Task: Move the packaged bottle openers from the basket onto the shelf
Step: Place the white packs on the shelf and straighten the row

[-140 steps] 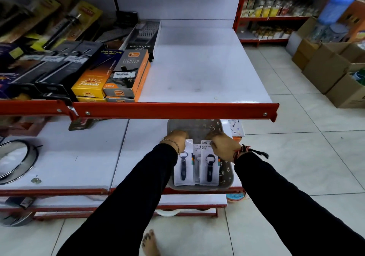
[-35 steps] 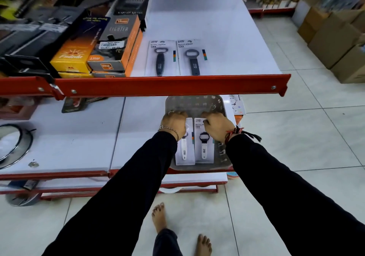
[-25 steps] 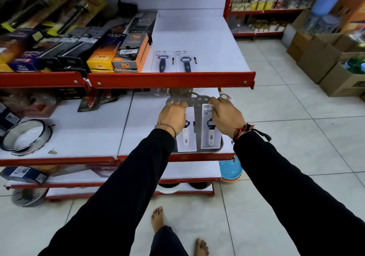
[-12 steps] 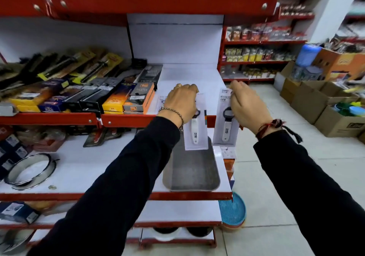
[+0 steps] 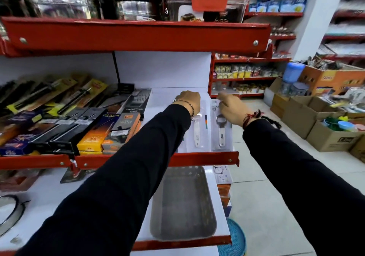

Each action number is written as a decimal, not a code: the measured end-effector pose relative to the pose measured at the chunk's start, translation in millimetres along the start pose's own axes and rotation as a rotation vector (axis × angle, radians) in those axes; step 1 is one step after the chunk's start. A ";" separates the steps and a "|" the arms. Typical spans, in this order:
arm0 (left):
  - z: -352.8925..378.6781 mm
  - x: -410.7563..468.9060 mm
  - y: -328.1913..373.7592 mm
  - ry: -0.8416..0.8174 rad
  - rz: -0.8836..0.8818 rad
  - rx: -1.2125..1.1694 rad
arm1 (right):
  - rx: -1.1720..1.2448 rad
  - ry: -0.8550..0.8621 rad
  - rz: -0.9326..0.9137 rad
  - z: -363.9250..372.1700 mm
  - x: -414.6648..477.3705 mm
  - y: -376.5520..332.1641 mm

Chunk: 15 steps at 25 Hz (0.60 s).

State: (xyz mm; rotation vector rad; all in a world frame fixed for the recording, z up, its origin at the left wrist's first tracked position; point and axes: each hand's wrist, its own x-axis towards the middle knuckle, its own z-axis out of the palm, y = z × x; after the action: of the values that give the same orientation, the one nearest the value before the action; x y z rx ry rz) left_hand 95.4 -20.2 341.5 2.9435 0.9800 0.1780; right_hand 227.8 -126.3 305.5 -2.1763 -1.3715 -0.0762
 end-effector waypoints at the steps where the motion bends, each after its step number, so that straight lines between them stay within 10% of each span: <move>1: 9.7 6.6 -0.6 -0.021 -0.007 -0.005 | 0.017 -0.038 0.028 9.1 5.3 7.5; 15: 95.3 27.9 -13.3 -0.119 -0.056 -0.147 | -0.235 -0.209 0.071 71.0 6.1 41.4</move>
State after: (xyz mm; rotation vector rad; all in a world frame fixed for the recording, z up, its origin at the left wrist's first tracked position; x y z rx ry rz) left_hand 121.0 7.5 248.7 2.7559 0.9863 0.0685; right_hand 248.6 -100.2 230.2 -2.4856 -1.4592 0.0183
